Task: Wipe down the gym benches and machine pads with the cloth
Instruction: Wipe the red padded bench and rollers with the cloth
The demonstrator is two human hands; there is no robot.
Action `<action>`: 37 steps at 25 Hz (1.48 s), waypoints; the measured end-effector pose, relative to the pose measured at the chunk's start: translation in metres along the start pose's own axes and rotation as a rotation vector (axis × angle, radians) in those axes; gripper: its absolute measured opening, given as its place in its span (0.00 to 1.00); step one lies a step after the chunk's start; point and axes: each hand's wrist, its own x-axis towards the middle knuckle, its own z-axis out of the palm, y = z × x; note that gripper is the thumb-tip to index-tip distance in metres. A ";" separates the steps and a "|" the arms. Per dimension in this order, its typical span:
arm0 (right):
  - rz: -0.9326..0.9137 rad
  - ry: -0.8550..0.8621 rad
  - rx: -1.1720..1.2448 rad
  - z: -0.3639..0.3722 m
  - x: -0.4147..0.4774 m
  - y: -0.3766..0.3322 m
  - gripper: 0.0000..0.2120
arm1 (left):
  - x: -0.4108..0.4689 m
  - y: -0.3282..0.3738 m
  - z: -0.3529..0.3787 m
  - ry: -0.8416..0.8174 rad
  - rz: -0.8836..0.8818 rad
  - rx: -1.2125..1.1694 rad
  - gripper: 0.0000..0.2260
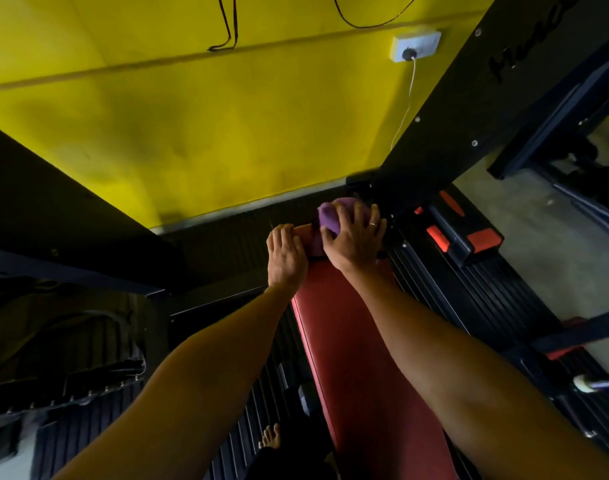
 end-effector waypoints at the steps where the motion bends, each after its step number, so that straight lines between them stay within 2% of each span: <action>1: -0.074 -0.023 0.014 0.002 0.005 -0.011 0.27 | -0.002 -0.004 0.003 0.033 0.037 0.011 0.14; 3: -0.310 -0.062 0.029 0.004 0.014 -0.018 0.27 | -0.002 -0.009 0.010 0.093 0.123 0.064 0.16; 5: -0.482 -0.045 0.011 0.001 0.027 0.003 0.25 | -0.001 -0.011 0.014 0.129 0.091 0.011 0.17; 7: -0.431 0.049 -0.026 -0.001 0.044 0.041 0.22 | 0.001 -0.008 0.016 0.136 0.012 -0.048 0.20; 9: -0.229 0.108 0.040 -0.003 0.047 0.065 0.21 | 0.001 -0.009 0.019 0.137 -0.032 -0.064 0.22; 11: -0.117 0.119 0.066 0.004 0.036 0.050 0.22 | 0.000 -0.008 0.018 0.144 -0.035 -0.065 0.23; 14: -0.230 0.024 0.083 0.013 0.010 -0.006 0.25 | -0.002 -0.006 0.013 0.129 0.035 -0.057 0.24; 16: -0.333 0.008 0.120 0.012 -0.012 -0.014 0.25 | -0.006 -0.013 0.014 0.121 0.042 -0.049 0.23; 19: -0.472 0.031 0.157 0.008 -0.051 0.027 0.24 | -0.028 -0.008 0.017 0.142 -0.180 -0.259 0.23; 21: -0.549 0.003 0.133 0.002 -0.068 0.054 0.25 | -0.045 -0.002 0.023 0.165 -0.232 -0.326 0.25; 23: -0.493 0.007 0.089 0.002 -0.053 0.049 0.24 | -0.055 -0.002 0.028 0.170 -0.220 -0.331 0.25; 25: -0.381 0.008 0.099 0.002 -0.024 0.017 0.23 | -0.057 -0.003 0.029 0.173 -0.246 -0.320 0.25; 26: -0.383 -0.005 0.122 0.002 -0.012 -0.001 0.22 | -0.058 -0.003 0.028 0.172 -0.251 -0.319 0.25; 29: -0.584 -0.087 0.138 0.006 -0.005 -0.035 0.22 | -0.061 -0.010 0.031 0.201 -0.162 -0.233 0.23; 31: -0.662 -0.112 0.107 0.003 -0.018 -0.024 0.23 | -0.063 -0.015 0.035 0.185 -0.113 -0.189 0.25; 34: -0.687 -0.099 0.115 -0.002 -0.019 0.019 0.24 | -0.058 -0.010 0.032 0.193 -0.188 -0.275 0.25; 37: -0.613 -0.065 0.089 -0.008 -0.006 0.041 0.24 | -0.055 -0.009 0.033 0.222 -0.199 -0.300 0.24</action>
